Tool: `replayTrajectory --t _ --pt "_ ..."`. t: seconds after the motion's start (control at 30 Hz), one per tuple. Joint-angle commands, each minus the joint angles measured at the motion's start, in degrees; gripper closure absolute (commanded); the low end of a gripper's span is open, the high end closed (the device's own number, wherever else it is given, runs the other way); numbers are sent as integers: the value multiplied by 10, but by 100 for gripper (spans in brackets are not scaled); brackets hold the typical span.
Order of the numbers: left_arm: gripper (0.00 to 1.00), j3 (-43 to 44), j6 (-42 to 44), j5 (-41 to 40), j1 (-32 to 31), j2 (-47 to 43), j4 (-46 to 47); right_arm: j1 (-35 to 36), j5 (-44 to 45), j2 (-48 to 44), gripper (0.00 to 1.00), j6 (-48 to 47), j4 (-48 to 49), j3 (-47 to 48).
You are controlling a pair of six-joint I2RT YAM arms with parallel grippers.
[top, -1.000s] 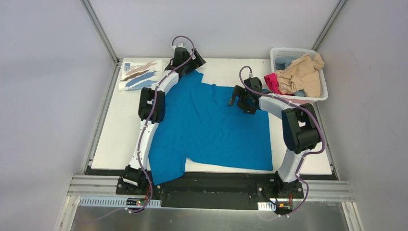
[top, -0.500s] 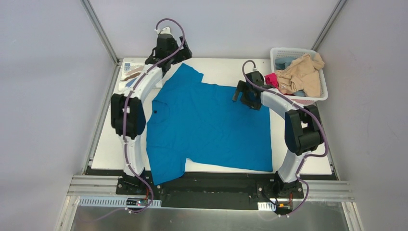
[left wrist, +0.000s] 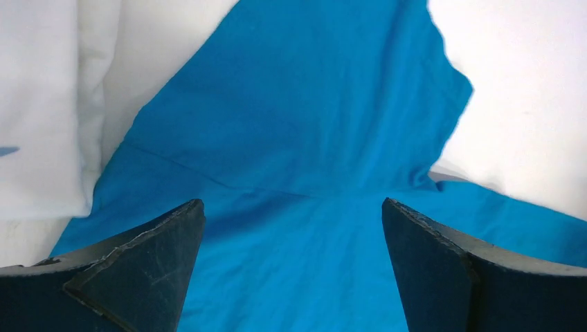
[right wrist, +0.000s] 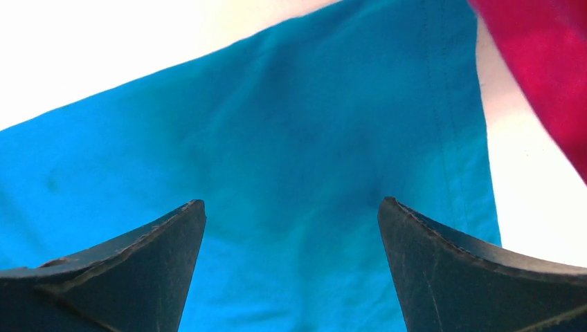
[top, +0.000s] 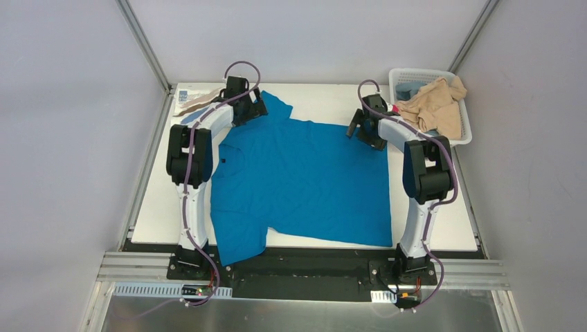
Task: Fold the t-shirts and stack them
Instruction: Flatten out the tshirt
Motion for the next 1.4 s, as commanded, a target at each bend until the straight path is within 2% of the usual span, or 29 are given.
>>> replayTrajectory --t 0.0,0.2,0.63,0.9,1.03,1.13,1.23,1.37 --pt "0 63 -28 36 16 39 -31 -7 11 35 1 -5 -18 41" --pt "0 97 -45 6 28 80 -50 -28 -29 96 1 28 -37 90" --pt "0 290 -83 -85 41 203 -125 -60 -31 218 1 56 -98 296" --pt "0 394 -81 1 47 242 -125 -62 -67 238 1 37 -93 369" --pt "0 390 -60 6 38 185 -125 -53 -78 182 1 34 -92 362" --pt "0 351 -41 12 26 105 -128 -34 -62 123 1 26 -88 329" --pt "0 280 -29 23 16 14 -140 -15 -40 52 1 26 -83 267" --pt "0 109 -44 16 2 -141 -154 10 -12 -66 1 40 -74 135"
